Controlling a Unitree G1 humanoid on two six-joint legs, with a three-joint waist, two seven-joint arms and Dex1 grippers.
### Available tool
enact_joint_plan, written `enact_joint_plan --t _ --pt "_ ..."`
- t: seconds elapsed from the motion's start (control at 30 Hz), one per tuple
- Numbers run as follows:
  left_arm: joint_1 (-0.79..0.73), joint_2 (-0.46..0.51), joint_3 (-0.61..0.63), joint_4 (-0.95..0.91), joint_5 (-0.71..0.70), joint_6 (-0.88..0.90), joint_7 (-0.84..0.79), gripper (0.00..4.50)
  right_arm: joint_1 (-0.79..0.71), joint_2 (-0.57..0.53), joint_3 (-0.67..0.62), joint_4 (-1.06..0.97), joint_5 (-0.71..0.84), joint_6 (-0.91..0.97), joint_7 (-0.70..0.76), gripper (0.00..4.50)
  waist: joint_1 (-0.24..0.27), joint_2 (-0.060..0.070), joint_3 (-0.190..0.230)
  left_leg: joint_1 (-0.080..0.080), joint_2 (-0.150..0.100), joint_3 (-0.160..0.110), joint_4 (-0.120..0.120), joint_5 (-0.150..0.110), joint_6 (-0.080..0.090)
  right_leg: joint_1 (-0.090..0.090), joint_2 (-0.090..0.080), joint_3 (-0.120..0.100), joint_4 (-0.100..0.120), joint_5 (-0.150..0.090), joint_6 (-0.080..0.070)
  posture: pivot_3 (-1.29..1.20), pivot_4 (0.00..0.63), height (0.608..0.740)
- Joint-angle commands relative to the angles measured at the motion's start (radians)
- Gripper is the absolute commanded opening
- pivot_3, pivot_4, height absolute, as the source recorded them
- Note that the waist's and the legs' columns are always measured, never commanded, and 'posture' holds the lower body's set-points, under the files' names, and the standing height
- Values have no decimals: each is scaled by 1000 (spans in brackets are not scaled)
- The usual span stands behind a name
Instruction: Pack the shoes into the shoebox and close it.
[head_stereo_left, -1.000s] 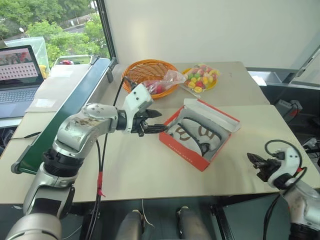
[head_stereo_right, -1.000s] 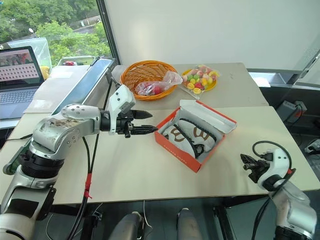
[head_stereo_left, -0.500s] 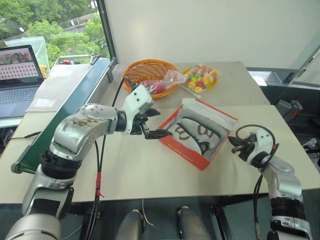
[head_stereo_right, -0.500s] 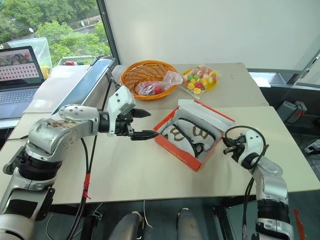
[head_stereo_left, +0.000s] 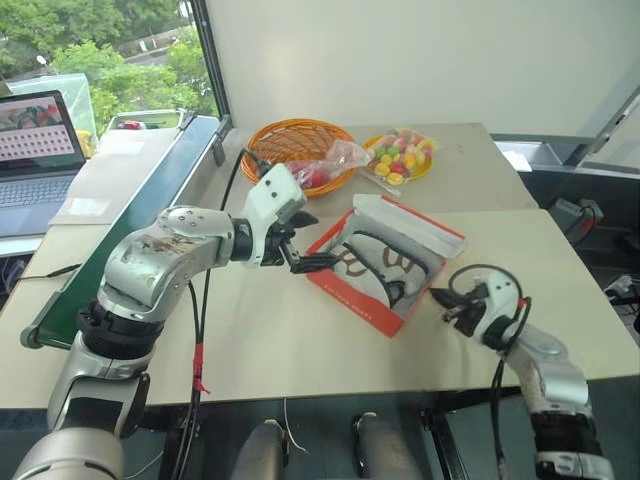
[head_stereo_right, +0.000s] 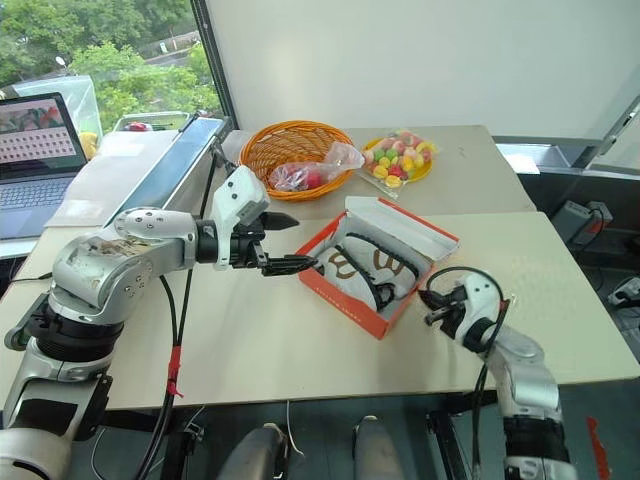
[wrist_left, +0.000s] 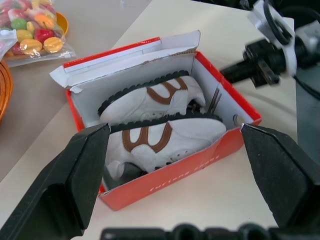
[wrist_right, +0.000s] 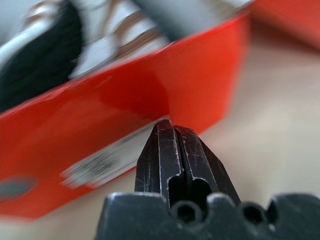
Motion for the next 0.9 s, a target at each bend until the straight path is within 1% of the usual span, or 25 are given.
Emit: enact_joint_plan --t 0.03,0.13,0.3,0.5,0.77,0.9 --pt "-13 -3 21 -12 9 -12 10 4487 -11 -4 4 -88 34 31 -14 0 1 0 0 0 0 0 0 0 0 0 0 0 0 0 0 0 150 740" --pt "-18 -6 20 -8 11 -13 12 4487 -28 -38 12 -30 -22 10 -38 0 4 0 0 0 0 0 0 0 0 0 0 0 0 0 0 0 150 740" --pt "-19 -9 26 -11 11 -11 21 4487 -91 -137 53 127 -169 -69 -100 0 7 0 0 -1 -1 0 0 0 0 0 -1 0 -1 0 -1 0 150 740" --pt "-12 -16 33 -32 2 5 36 4487 -245 -109 87 380 -235 -239 -144 0 -5 0 0 1 0 0 0 0 0 0 1 0 -1 0 -1 0 150 740" --pt "-8 -19 39 -51 -7 24 53 4487 -420 -72 108 677 -279 -420 -171 0 -1 0 0 -1 -1 0 0 0 0 0 0 0 -1 2 -3 0 150 740" --pt "-5 -22 38 -61 -9 30 61 4487 -461 -41 110 739 -250 -443 -116 0 0 0 0 0 0 0 0 0 0 0 0 0 -1 2 -3 0 150 740"
